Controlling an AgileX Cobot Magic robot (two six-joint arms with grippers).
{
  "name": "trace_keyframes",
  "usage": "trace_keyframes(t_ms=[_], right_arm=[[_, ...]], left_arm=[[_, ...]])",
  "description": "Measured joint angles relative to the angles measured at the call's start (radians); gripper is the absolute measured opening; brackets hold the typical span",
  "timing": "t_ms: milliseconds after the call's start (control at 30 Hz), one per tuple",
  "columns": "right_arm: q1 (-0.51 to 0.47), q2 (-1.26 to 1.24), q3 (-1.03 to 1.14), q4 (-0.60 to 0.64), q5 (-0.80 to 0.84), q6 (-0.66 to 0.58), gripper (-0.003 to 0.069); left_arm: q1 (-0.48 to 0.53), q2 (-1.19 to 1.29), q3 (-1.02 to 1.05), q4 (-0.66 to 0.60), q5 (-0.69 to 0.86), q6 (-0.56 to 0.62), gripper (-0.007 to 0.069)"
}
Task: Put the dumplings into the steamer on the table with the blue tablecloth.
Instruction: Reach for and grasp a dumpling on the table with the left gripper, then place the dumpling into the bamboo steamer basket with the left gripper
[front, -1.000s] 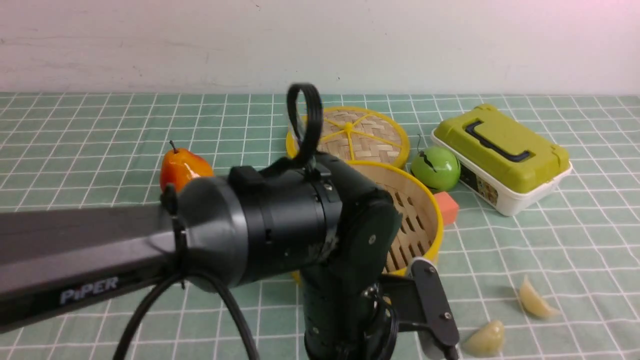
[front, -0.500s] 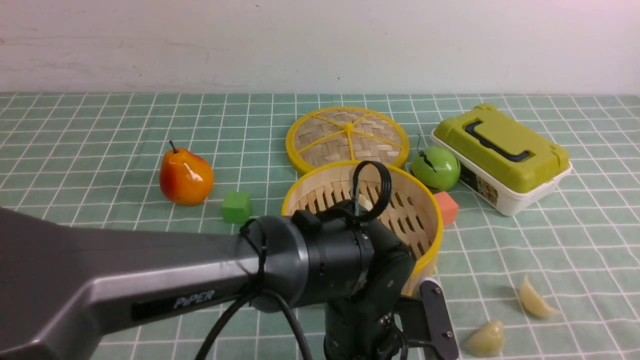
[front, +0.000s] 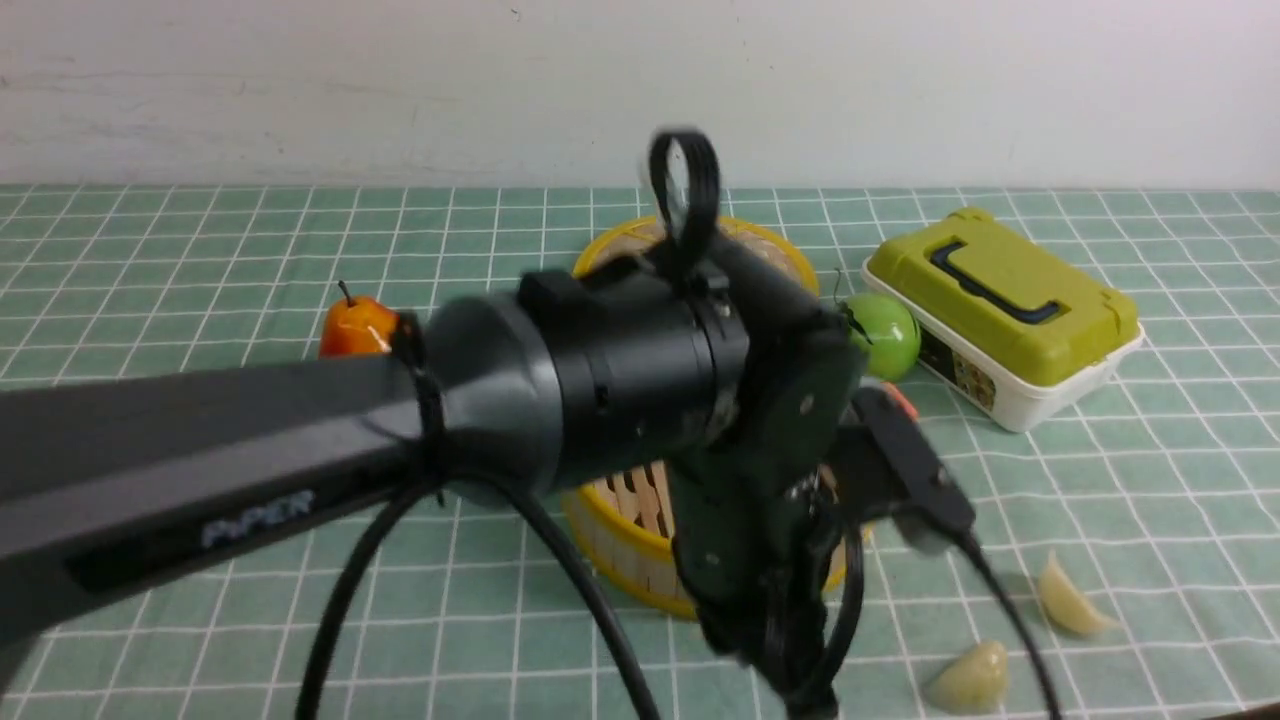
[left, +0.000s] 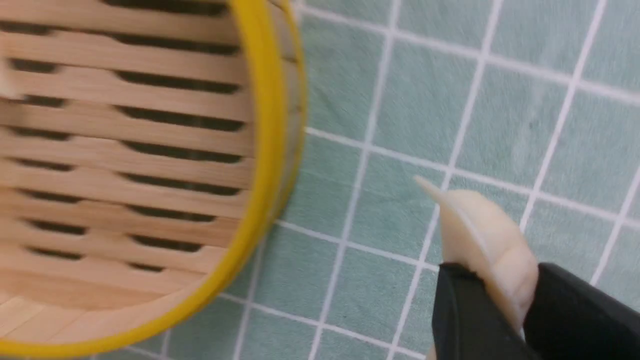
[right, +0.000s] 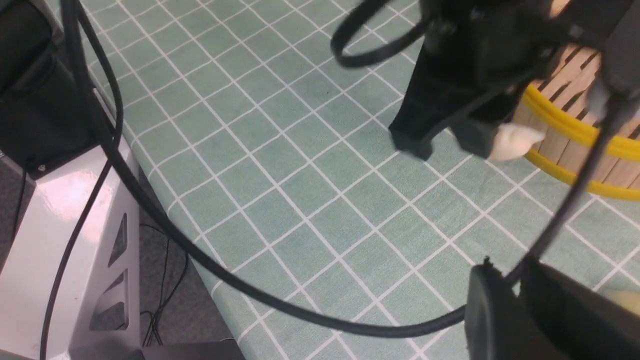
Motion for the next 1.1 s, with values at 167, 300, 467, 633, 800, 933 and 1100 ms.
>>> trace_keyframes(t_ms=[167,300,467,633,800,933,1100], right_arm=[[0.000,0.000,0.000,0.000,-0.001,0.000,0.0093],[0.000,0.000,0.000,0.001,-0.001,0.001,0.0093],[0.000,0.000,0.000,0.001,-0.008,0.004,0.0099],[0.000,0.000,0.000,-0.007,-0.017,0.039,0.0104],[0.000,0.000,0.000,-0.106,-0.021,0.164,0.0110],[0.000,0.000,0.000,-0.214,-0.025,0.280,0.0113],[0.000,0.009,0.000,-0.383,-0.050,0.477,0.0114]], left_arm=[[0.073,-0.001,-0.167,0.008,0.027,-0.248,0.0146],[0.186,0.058,-0.272,-0.035,0.045,-0.357,0.0146],[0.312,0.215,-0.395,-0.118,0.045,-0.423,0.0146],[0.363,0.353,-0.474,-0.130,0.018,-0.513,0.0146],[0.377,0.430,-0.495,-0.106,-0.050,-0.560,0.0146],[0.377,0.455,-0.496,-0.094,-0.083,-0.565,0.0148],[0.377,0.456,-0.506,-0.069,-0.075,-0.565,0.0249]])
